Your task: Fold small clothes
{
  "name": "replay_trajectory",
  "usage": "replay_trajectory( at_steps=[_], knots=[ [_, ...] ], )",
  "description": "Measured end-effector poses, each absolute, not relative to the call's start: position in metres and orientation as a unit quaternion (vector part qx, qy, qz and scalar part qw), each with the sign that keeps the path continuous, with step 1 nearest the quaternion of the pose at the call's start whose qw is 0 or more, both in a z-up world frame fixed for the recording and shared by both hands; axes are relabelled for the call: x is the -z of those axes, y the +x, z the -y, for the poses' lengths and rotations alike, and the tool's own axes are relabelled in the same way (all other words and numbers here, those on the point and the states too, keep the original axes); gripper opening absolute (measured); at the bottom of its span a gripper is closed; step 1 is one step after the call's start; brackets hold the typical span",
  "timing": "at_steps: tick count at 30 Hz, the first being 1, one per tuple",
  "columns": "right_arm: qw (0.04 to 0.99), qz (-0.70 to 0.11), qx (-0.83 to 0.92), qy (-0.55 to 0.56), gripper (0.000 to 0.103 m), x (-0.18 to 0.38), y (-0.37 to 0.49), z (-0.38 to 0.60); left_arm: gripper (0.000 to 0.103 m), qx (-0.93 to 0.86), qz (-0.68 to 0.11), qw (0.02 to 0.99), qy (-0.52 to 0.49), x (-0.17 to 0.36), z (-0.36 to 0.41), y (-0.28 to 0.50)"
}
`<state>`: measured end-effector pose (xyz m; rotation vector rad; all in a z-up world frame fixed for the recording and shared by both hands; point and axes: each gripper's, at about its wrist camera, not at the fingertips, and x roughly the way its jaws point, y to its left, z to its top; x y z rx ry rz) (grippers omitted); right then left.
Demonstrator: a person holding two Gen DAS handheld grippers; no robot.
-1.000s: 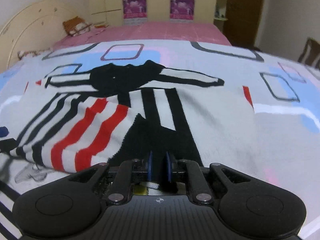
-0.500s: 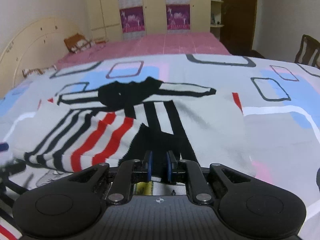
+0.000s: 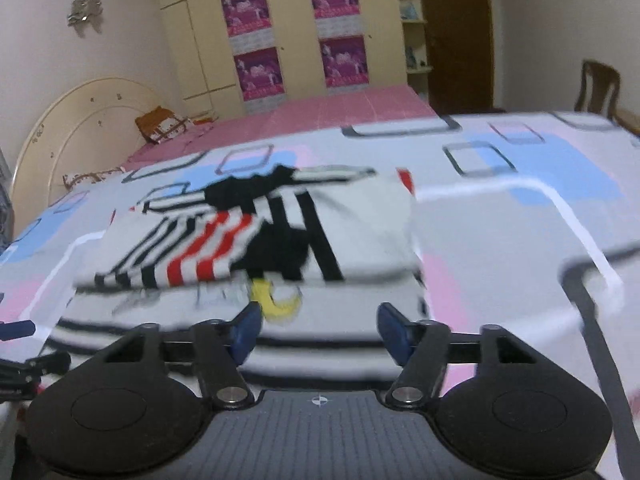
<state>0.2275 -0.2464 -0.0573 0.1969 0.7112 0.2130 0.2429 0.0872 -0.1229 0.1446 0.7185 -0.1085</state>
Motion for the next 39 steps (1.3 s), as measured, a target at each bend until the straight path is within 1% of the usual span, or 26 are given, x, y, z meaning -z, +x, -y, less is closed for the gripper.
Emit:
replay_trajectory(
  at_steps=[3,6,8,15,18,19,20,21,22,30,32,36,37,38,39],
  knots=[
    [0.924,-0.354,-0.100,0.103,0.063,0.060,0.195,0.265,0.092,0.044,-0.349,0.933,0.069,0.121,-0.084,0.217],
    [0.923,-0.356,-0.099,0.104,0.063,0.060,0.165,0.279,0.089,0.032,-0.350,0.934,0.059,0.120,-0.085,0.194],
    [0.922,-0.358,-0.102,0.106,0.063,0.060,0.146,0.286,0.083,0.023,-0.354,0.934,0.046,0.121,-0.090,0.177],
    [0.908,-0.375,-0.115,0.149,0.062,0.075,0.096,0.306,0.072,0.004,-0.378,0.925,-0.034,0.129,-0.117,0.124],
    [0.899,-0.386,-0.121,0.169,0.062,0.085,0.081,0.311,0.062,0.005,-0.395,0.916,-0.073,0.136,-0.128,0.108],
    [0.896,-0.389,-0.123,0.176,0.062,0.088,0.077,0.313,0.057,0.009,-0.401,0.912,-0.090,0.138,-0.133,0.104],
    [0.893,-0.393,-0.125,0.183,0.054,0.091,0.073,0.314,0.056,0.014,-0.404,0.909,-0.105,0.141,-0.136,0.101],
    [0.888,-0.399,-0.128,0.189,0.049,0.095,0.070,0.315,0.055,0.017,-0.404,0.907,-0.119,0.142,-0.139,0.098],
    [0.883,-0.405,-0.130,0.198,0.047,0.099,0.070,0.317,0.053,0.022,-0.403,0.905,-0.133,0.143,-0.142,0.096],
    [0.852,-0.419,-0.140,0.283,0.047,0.117,0.081,0.332,0.051,0.093,-0.401,0.861,-0.297,0.163,-0.164,0.114],
    [0.839,-0.423,-0.150,0.308,0.047,0.120,0.084,0.334,0.039,0.118,-0.407,0.844,-0.329,0.170,-0.162,0.117],
    [0.827,-0.433,-0.192,0.304,0.047,0.120,0.075,0.324,0.038,0.132,-0.404,0.842,-0.332,0.175,-0.156,0.114],
    [0.826,-0.432,-0.196,0.306,0.042,0.120,0.074,0.322,0.034,0.131,-0.405,0.840,-0.337,0.176,-0.157,0.115],
    [0.821,-0.432,-0.199,0.315,0.027,0.122,0.075,0.322,0.032,0.130,-0.407,0.839,-0.339,0.177,-0.158,0.117],
    [0.813,-0.437,-0.200,0.327,0.019,0.125,0.077,0.323,0.027,0.129,-0.408,0.838,-0.338,0.178,-0.159,0.120]
  ],
)
